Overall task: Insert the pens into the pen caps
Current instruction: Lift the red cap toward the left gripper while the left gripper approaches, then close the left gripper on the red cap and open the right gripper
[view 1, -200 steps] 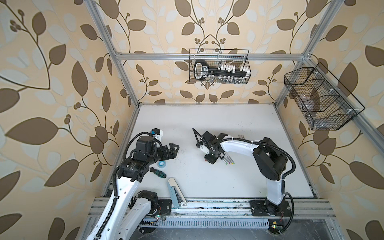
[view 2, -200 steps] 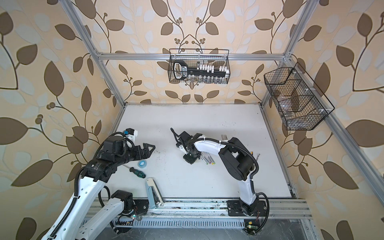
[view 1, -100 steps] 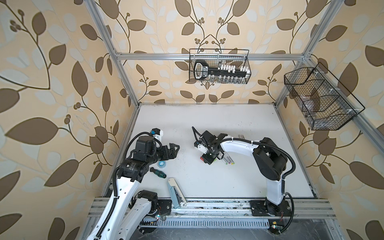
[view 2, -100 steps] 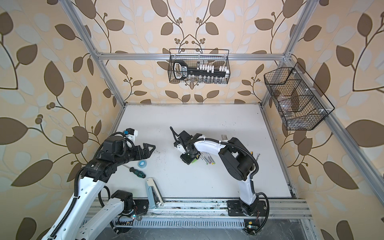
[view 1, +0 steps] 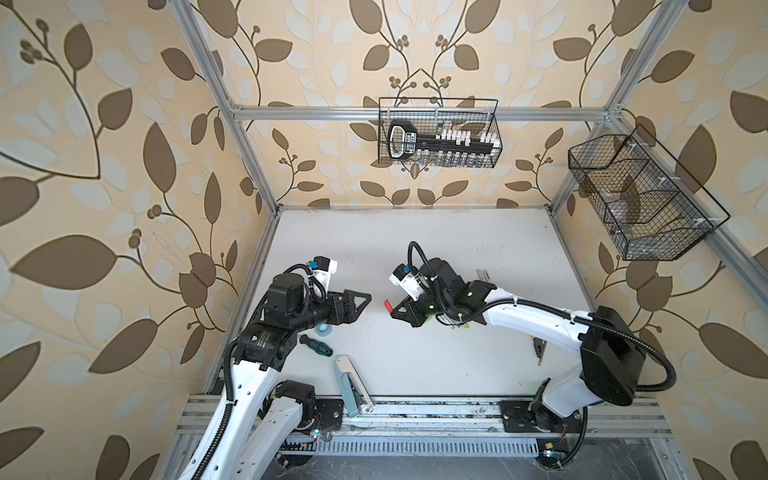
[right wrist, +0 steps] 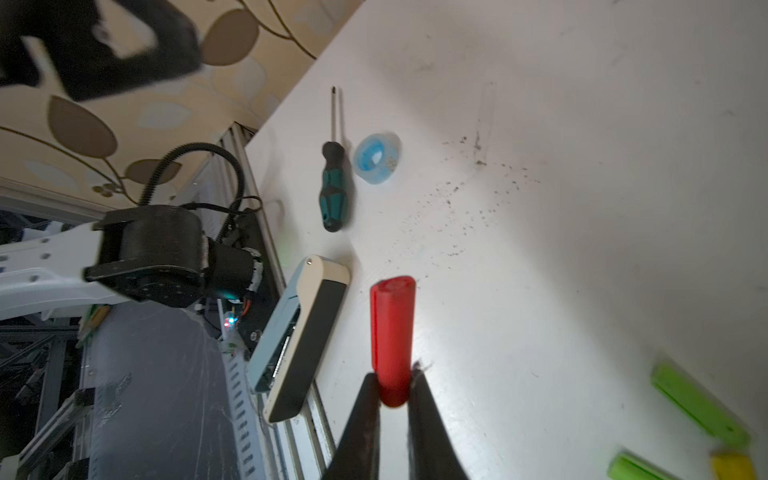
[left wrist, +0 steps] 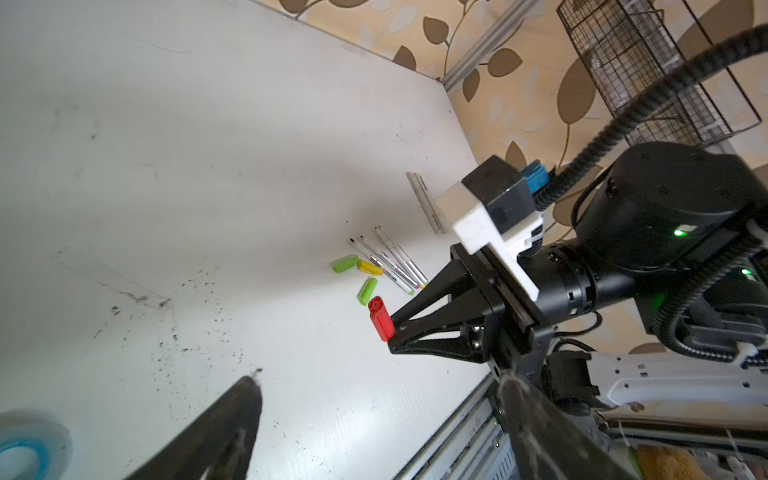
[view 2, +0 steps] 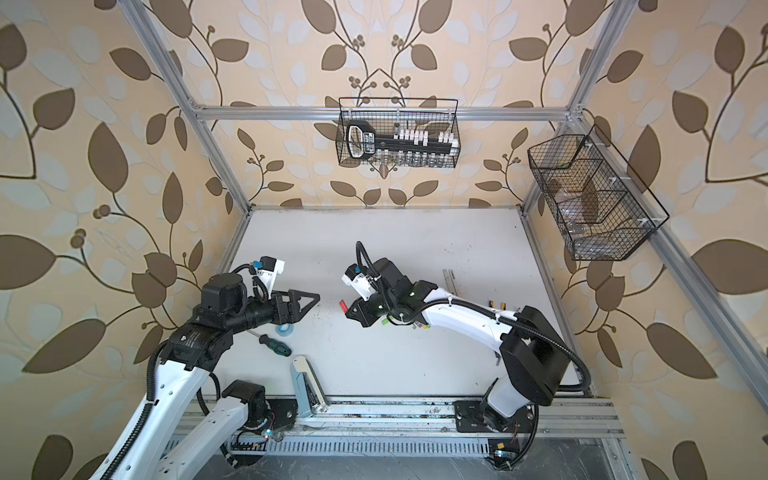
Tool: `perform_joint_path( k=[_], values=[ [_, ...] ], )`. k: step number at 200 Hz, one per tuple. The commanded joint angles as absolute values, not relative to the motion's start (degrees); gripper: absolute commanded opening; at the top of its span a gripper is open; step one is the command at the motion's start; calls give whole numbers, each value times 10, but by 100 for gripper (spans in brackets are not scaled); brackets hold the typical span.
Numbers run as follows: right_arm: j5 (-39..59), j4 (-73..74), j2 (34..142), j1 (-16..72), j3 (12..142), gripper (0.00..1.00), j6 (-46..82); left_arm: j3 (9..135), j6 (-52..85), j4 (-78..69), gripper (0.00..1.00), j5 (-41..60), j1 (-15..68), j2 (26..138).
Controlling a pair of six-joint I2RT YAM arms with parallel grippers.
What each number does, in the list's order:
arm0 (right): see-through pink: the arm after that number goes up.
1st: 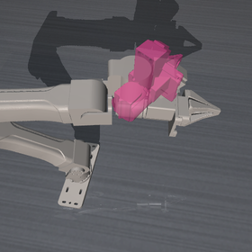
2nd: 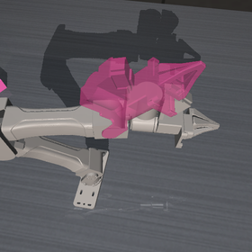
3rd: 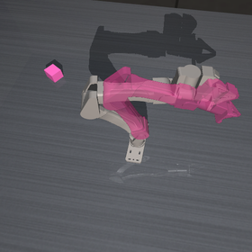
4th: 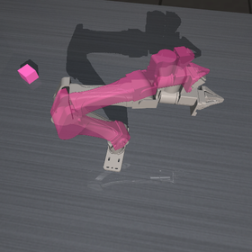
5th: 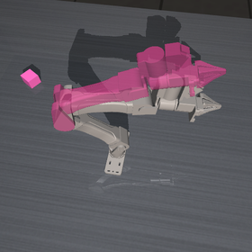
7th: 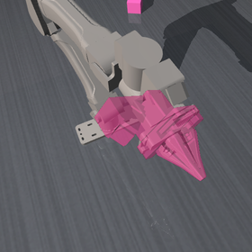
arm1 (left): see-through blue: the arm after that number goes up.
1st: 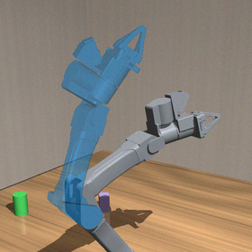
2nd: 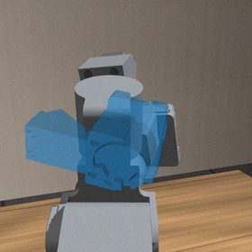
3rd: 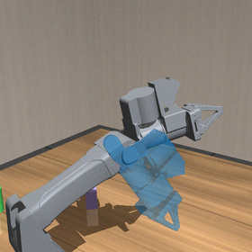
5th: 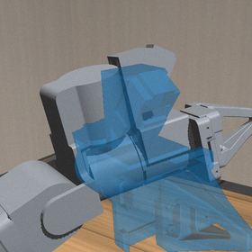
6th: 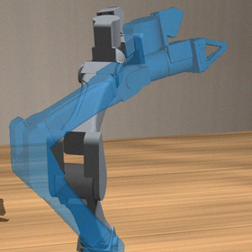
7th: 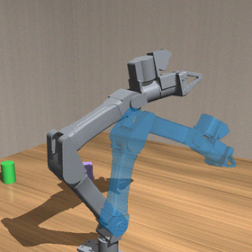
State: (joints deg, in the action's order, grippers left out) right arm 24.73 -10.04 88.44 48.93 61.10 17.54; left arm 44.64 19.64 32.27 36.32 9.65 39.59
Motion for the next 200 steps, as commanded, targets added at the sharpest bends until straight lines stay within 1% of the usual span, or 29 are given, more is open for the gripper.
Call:
perform_joint_path(
  k=[1, 30, 85, 104, 142, 182, 200],
  values=[
    [275, -40, 859, 503, 595, 13, 216, 438, 202, 275, 87, 441, 91, 399],
    [283, 4, 839, 516, 585, 13, 246, 427, 215, 246, 82, 481, 92, 399],
    [272, 39, 836, 545, 594, 14, 266, 427, 214, 247, 49, 488, 97, 409],
    [262, 40, 837, 551, 598, 14, 267, 428, 213, 248, 42, 489, 98, 412],
    [251, 40, 835, 557, 606, 14, 265, 430, 209, 251, 32, 492, 101, 417],
    [245, 40, 836, 559, 616, 15, 265, 429, 208, 250, 26, 497, 104, 421],
    [242, 40, 837, 560, 619, 15, 263, 429, 209, 250, 25, 498, 106, 424]
  ],
)
